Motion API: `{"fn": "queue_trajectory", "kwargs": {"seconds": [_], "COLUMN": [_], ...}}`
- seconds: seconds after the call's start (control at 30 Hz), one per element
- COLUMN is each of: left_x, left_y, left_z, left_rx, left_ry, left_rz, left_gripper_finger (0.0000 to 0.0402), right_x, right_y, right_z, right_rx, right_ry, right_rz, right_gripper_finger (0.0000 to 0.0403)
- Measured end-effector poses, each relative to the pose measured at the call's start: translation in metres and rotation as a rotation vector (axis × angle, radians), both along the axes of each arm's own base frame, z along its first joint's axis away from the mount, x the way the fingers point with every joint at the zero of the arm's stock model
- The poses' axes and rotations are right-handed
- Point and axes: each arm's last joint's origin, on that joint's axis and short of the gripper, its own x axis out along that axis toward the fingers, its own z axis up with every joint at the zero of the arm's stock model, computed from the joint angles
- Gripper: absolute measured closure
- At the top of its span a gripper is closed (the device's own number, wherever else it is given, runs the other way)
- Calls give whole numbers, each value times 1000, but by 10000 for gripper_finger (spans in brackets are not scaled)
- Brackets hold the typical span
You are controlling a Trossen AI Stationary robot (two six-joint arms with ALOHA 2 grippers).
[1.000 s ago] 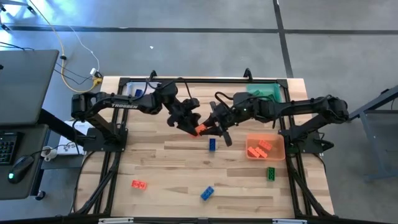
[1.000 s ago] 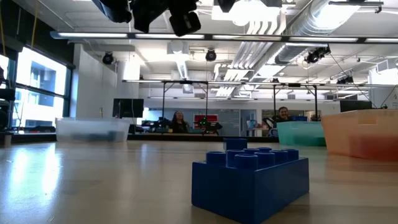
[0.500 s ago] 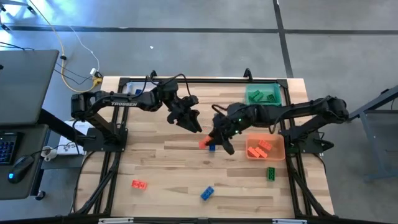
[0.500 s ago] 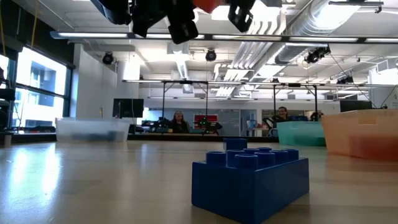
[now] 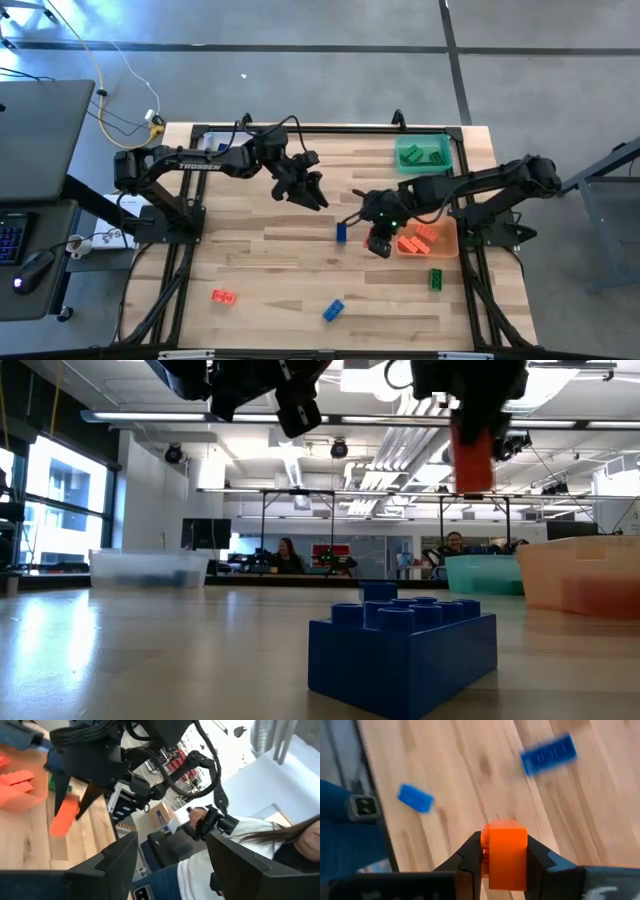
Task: Sort & place blocks by color
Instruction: Put the orange game piece into the orange bin
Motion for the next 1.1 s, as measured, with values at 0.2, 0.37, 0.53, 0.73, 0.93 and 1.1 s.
{"fn": "queue_trajectory", "kwargs": {"seconds": [0.2, 0.37, 0.53, 0.73, 0.93, 1.1], "left_x": [-1, -1, -1, -2, -3, -6], "left_y": [0, 0, 1, 2, 3, 3], "left_z": [-8, -12, -16, -22, -27, -34], "left_rx": [20, 21, 16, 8, 10, 37], "left_ry": [46, 88, 127, 203, 267, 340], "left_rz": [13, 39, 77, 144, 214, 265], "left_gripper_finger": [177, 177, 177, 177, 177, 177], "right_x": [-16, -34, -51, -71, -84, -91], "right_y": [10, 20, 25, 24, 21, 19], "right_z": [-6, -6, 6, 16, 9, -10], "right_rx": [8, 10, -7, -78, -163, -171], "right_ry": [183, 323, 337, 362, 482, 585], "right_rz": [-44, -71, -123, -244, -315, -349], "right_gripper_finger": [331, 331, 331, 331, 331, 331]}}
